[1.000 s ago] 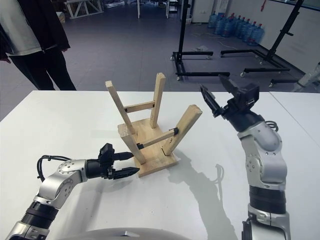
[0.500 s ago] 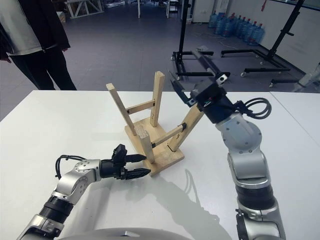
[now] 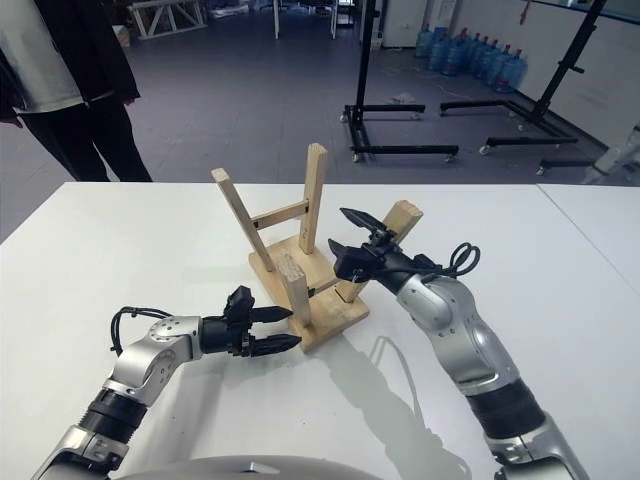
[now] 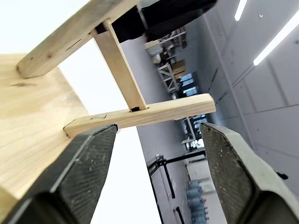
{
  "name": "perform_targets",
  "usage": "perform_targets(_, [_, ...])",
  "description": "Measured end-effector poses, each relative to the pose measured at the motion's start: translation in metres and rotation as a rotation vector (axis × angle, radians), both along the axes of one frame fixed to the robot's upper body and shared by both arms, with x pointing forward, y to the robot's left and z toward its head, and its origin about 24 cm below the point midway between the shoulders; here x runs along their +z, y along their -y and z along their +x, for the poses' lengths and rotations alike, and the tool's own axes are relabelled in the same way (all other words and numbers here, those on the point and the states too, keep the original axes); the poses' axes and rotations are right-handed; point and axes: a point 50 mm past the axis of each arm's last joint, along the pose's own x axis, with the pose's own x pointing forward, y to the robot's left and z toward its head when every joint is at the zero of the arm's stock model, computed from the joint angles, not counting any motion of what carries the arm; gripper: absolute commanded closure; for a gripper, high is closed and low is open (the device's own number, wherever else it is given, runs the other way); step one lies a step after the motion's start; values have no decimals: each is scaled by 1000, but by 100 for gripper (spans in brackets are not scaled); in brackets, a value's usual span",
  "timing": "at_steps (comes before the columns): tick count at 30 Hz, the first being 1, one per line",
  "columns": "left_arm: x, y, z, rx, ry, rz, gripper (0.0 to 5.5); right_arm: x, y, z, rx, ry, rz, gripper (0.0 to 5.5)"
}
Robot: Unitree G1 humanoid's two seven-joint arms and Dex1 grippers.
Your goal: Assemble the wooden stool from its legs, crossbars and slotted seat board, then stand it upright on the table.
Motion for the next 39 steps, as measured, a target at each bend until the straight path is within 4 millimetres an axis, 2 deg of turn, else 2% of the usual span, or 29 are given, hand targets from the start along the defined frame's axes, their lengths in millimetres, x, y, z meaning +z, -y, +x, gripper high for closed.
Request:
perform_targets(8, [1,-3,3,31,11,3,169,2,-1,1,-10,-16,17,222])
perform_targets(12, [17,-5,5,75,96,-12,169,11,1,4,-15,21,169,222])
perform_targets(13, [26,-6,6,95,135,-30,169,21,4,4,2,74,225,222])
perform_targets(14, [35,-8,6,108,175,-38,169,39,7,5,24,155,286,222])
perform_targets(15, [44,-11,3,115,216,-42,169,66,9,2,63,268,373,222])
perform_targets(17, [56,-14,-3,122,258,-41,169,100,13,-4,126,401,493,222])
perform_targets(19, [64,-16,-8,128,290,-31,169,109,21,-5,128,414,601,222])
perform_targets(21, [77,-18,-15,146,345,-23,169,116,41,1,72,378,750,222])
perform_targets(23, [85,-15,-24,149,387,-20,169,118,66,8,-3,342,868,222])
perform_targets(25, [90,-8,-32,149,414,-22,169,110,94,17,-108,292,960,222])
perform_targets(27, [94,0,-39,150,436,-28,169,102,115,24,-181,253,988,222])
perform_targets(29, [94,6,-42,163,451,-22,169,97,127,29,-220,220,985,222])
perform_targets(32, [92,17,-41,207,464,1,169,89,135,36,-234,154,968,222])
perform_targets(39, [98,34,-24,302,561,44,169,71,116,44,-155,13,939,222])
